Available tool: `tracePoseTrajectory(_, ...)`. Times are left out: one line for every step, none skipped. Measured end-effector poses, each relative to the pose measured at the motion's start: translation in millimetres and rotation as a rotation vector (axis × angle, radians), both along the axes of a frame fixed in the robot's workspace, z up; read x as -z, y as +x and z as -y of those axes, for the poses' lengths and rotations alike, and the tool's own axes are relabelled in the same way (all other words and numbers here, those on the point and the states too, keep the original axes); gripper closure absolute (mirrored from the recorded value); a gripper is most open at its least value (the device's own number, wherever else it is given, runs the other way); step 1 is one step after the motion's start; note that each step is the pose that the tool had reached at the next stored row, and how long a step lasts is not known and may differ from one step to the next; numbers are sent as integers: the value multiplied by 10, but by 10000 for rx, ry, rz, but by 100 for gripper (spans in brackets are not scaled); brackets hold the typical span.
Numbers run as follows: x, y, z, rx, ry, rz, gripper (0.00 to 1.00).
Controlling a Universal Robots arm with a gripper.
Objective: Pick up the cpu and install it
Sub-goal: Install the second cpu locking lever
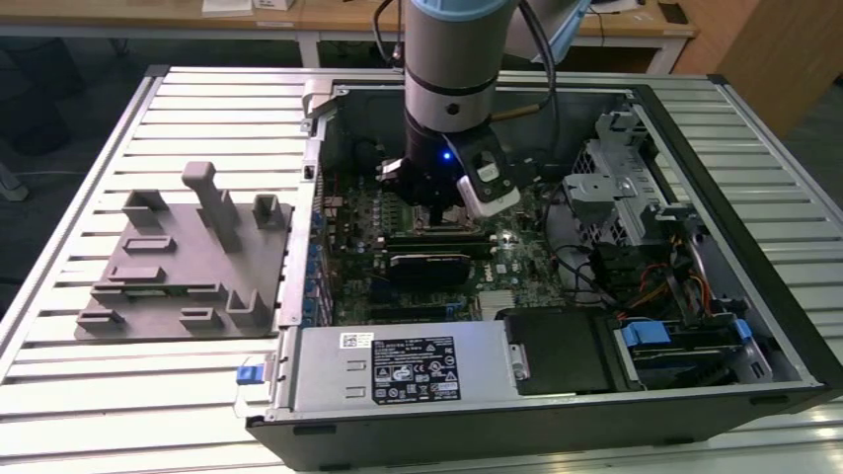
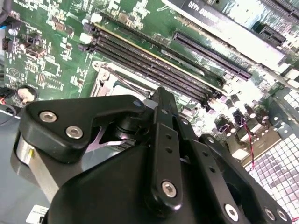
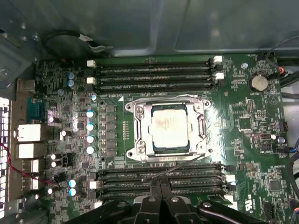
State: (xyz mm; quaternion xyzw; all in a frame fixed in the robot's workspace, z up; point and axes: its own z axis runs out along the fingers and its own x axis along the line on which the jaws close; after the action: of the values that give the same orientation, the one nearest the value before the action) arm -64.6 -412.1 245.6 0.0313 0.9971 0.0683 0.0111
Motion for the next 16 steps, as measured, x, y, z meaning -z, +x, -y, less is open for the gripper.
tracePoseTrajectory(1, 0, 0, -6, 106, 0, 89)
tracePoseTrajectory(1, 0, 0, -12, 200, -1, 89)
tracePoseTrajectory(4, -1, 0, -18, 246, -2, 89)
tracePoseTrajectory(8, -1, -1, -18, 264, -3, 89)
tracePoseTrajectory(16, -1, -1, -18, 266, -8, 89)
tracePoseTrajectory(35, -1, 0, -20, 264, -27, 89)
tracePoseTrajectory(47, -1, 0, -19, 264, -40, 89)
tracePoseTrajectory(60, -1, 0, -19, 264, -55, 89)
tracePoseTrajectory(72, 0, 0, -19, 263, -74, 89)
tracePoseTrajectory(83, 0, -1, -19, 264, -96, 89)
tracePoseTrajectory(93, 0, -1, -19, 265, -118, 89)
tracePoseTrajectory(103, -1, 0, -18, 265, -142, 89)
tracePoseTrajectory(126, -1, 0, -17, 264, -197, 89)
tracePoseTrajectory(135, -1, 0, -17, 263, -217, 89)
tracePoseTrajectory(144, -1, 1, -17, 263, -237, 89)
tracePoseTrajectory(154, -2, 2, -16, 263, -256, 89)
